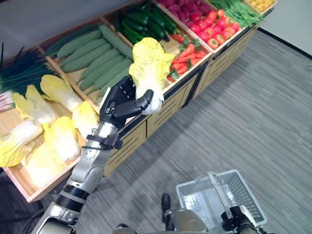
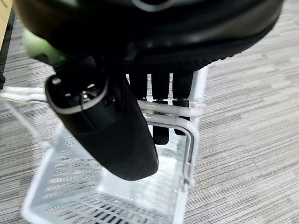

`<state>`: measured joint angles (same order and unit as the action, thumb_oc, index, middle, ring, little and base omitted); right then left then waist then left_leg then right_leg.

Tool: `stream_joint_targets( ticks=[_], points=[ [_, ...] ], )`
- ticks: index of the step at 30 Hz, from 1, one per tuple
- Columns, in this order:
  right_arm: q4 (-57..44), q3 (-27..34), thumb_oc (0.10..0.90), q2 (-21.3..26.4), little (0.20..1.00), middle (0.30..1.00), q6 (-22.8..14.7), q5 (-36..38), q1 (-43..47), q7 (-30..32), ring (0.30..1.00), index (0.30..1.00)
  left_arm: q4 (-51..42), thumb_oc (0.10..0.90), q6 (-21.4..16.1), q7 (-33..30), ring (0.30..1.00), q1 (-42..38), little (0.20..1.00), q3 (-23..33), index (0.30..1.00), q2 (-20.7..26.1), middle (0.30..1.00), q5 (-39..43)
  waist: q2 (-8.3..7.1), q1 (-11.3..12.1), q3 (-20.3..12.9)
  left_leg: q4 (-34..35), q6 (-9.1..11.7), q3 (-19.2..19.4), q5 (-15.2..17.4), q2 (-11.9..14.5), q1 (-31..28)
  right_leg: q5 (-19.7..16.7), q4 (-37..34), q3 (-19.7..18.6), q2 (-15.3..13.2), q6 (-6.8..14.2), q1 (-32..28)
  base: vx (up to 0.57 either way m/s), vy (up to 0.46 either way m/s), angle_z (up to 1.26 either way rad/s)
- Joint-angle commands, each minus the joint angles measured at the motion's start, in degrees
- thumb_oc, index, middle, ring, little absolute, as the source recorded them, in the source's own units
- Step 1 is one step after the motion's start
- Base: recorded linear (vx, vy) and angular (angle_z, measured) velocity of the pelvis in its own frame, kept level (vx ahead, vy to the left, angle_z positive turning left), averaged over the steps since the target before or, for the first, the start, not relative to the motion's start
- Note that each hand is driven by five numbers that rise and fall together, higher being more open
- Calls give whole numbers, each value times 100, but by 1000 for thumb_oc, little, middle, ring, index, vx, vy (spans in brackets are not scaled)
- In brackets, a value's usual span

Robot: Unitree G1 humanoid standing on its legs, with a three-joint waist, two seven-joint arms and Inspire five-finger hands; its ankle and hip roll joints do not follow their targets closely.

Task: Get the vegetables into the basket

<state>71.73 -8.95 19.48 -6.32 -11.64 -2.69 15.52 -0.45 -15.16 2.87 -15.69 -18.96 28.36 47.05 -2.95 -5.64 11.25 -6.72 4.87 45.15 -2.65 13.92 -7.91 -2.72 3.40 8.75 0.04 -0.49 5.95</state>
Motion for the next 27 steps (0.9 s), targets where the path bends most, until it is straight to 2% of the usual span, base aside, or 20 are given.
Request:
stream_joint_targets(
  ticks=[1,2,3,4,5,7,11,14,15,21,22,25,27],
  points=[
    [209,153,400,442,300,300,-17,288,-81,310,300,300,-790,400,-540,235,300,-565,300,82,300,-21,300,-155,9,57,-161,-267,849,-761,-799,407,725,471,-200,243,-350,605,-805,-13,-121,-16],
    [248,149,400,491,300,300,-7,284,-44,318,300,300,-811,400,-552,236,300,-572,300,80,300,-37,300,-154,20,89,-123,-359,836,-1132,-773,350,822,480,-213,168,-334,585,-817,-101,-55,-24],
    [322,95,400,584,300,300,-9,287,115,332,300,300,-864,400,-587,228,300,-541,300,98,300,-54,300,-172,35,199,-89,-112,556,-1956,-640,33,1036,353,-218,-52,-349,561,-696,-85,25,-72],
    [353,4,400,613,300,300,-24,292,229,319,300,300,-845,400,-626,193,300,-430,300,212,300,-44,300,-252,17,323,-82,233,387,-2818,-375,-209,1104,280,-210,-447,-365,595,-604,-61,53,-124],
    [393,-98,400,624,300,300,-35,240,321,296,300,300,-851,400,-672,196,300,-388,300,279,300,-36,300,-319,-2,430,-69,351,333,-3377,-346,-328,1234,195,-199,-693,-348,601,-514,53,95,-202],
    [418,-68,400,556,300,300,-34,255,245,261,300,300,-878,400,-627,268,300,-331,300,281,300,-43,300,-219,37,365,-109,611,302,-3035,-353,-274,996,167,-196,-731,-351,633,-465,60,188,-192],
    [447,-108,400,366,300,300,-14,250,198,200,300,300,-943,400,-644,233,300,-232,300,229,300,45,300,-274,-62,350,-169,918,130,-2759,-177,-546,680,33,-167,-990,-511,816,-342,31,258,-7],
    [408,-121,400,269,300,300,-19,276,213,191,300,300,-930,400,-661,239,300,-215,300,213,300,99,300,-275,-123,354,-201,1110,38,-2623,-134,-699,579,-67,-151,-1088,-624,948,-233,-4,278,-31],
    [394,-104,400,228,300,300,-17,298,199,194,300,300,-905,400,-656,264,300,-240,300,140,300,111,300,-263,-166,340,-210,1172,-22,-2563,-87,-792,579,-187,-143,-1148,-720,1068,-123,-43,262,-4],
    [369,-91,400,103,300,300,-27,333,105,182,300,300,-865,400,-645,271,300,-301,300,25,300,146,300,-291,-237,256,-224,1172,-136,-2447,61,-979,578,-420,-123,-1292,-870,1249,48,-39,167,-5],
    [363,-72,400,79,300,300,-32,353,97,182,300,300,-845,400,-654,284,300,-305,300,-13,300,150,300,-304,-269,198,-181,1172,-171,-2350,127,-1030,548,-611,-156,-1376,-901,1344,136,-60,106,-14],
    [350,-79,400,54,300,300,-42,356,141,198,300,300,-820,400,-677,293,300,-308,300,-24,300,194,300,-325,-292,190,-147,1172,-178,-2191,118,-1015,584,-866,-161,-1419,-892,1417,306,-82,26,-24],
    [323,-108,400,28,300,300,-60,362,164,208,300,300,-798,400,-671,299,300,-299,300,-22,300,291,300,-325,-263,235,-112,1172,-192,-2050,86,-941,607,-827,-19,-1196,-904,1376,389,-99,18,-49]
  ],
)
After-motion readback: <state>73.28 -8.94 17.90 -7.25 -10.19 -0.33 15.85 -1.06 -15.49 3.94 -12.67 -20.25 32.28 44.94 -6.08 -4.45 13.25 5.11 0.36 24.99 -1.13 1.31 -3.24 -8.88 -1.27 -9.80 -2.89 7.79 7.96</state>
